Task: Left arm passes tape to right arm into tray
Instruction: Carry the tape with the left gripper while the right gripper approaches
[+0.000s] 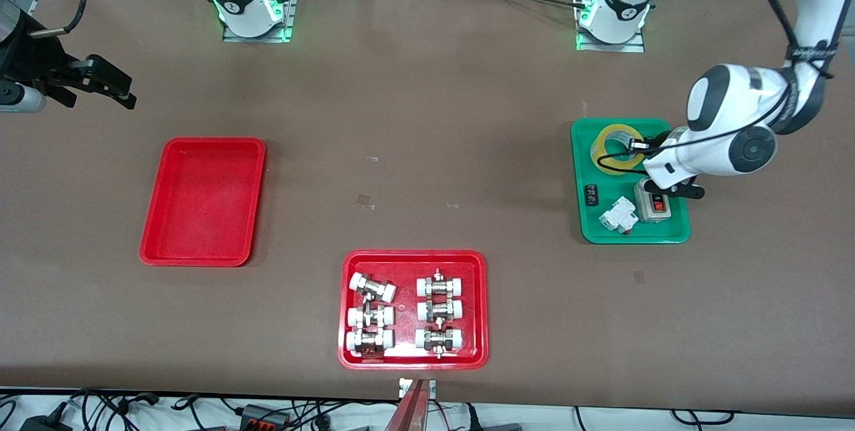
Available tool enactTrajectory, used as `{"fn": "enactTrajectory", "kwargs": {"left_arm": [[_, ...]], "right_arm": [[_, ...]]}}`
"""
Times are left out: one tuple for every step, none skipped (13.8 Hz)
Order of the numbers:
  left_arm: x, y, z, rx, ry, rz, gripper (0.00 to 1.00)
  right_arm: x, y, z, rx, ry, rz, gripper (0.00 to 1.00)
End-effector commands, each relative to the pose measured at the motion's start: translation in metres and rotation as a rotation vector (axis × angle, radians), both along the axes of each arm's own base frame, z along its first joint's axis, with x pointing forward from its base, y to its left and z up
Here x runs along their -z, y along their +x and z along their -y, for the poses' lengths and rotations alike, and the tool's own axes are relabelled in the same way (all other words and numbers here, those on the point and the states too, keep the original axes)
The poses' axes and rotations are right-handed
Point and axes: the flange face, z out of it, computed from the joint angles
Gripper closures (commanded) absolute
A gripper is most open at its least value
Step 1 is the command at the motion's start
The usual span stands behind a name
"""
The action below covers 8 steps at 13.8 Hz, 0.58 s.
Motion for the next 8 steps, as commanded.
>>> {"fn": "enactTrajectory", "kwargs": {"left_arm": [[-0.063,0.022,0.044,0.074,-0.020,0.041,0.99],[-0.082,0.030,0.064,0.086,-0.044,0.080,0.99],[-0.097,0.037,0.083,0.102,-0.075,0.112,0.99],[-0.119,0.044,0.102,0.073,-0.114,0.147,0.99],[-0.149,0.048,0.125,0.001,-0.161,0.181,0.99],[-0.167,0.051,0.148,-0.053,-0.224,0.196,0.99],[-0.165,0.060,0.166,-0.127,-0.298,0.152,0.99],[-0.162,0.074,0.190,-0.186,-0.355,0.119,0.99]], "right_arm": [[-0.003,0.000,0.000,-0.007,-0.008,0.004,0.00],[-0.003,0.000,0.000,-0.007,-0.013,0.004,0.00],[-0.003,0.000,0.001,-0.005,-0.019,0.004,0.00],[-0.003,0.000,0.001,-0.005,-0.020,0.005,0.00],[-0.003,0.001,0.002,-0.002,-0.019,0.004,0.00],[-0.003,0.000,0.003,-0.002,-0.019,0.003,0.00],[-0.003,0.000,0.003,-0.002,-0.019,0.003,0.00],[-0.002,0.001,0.003,-0.002,-0.019,0.001,0.00]]}}
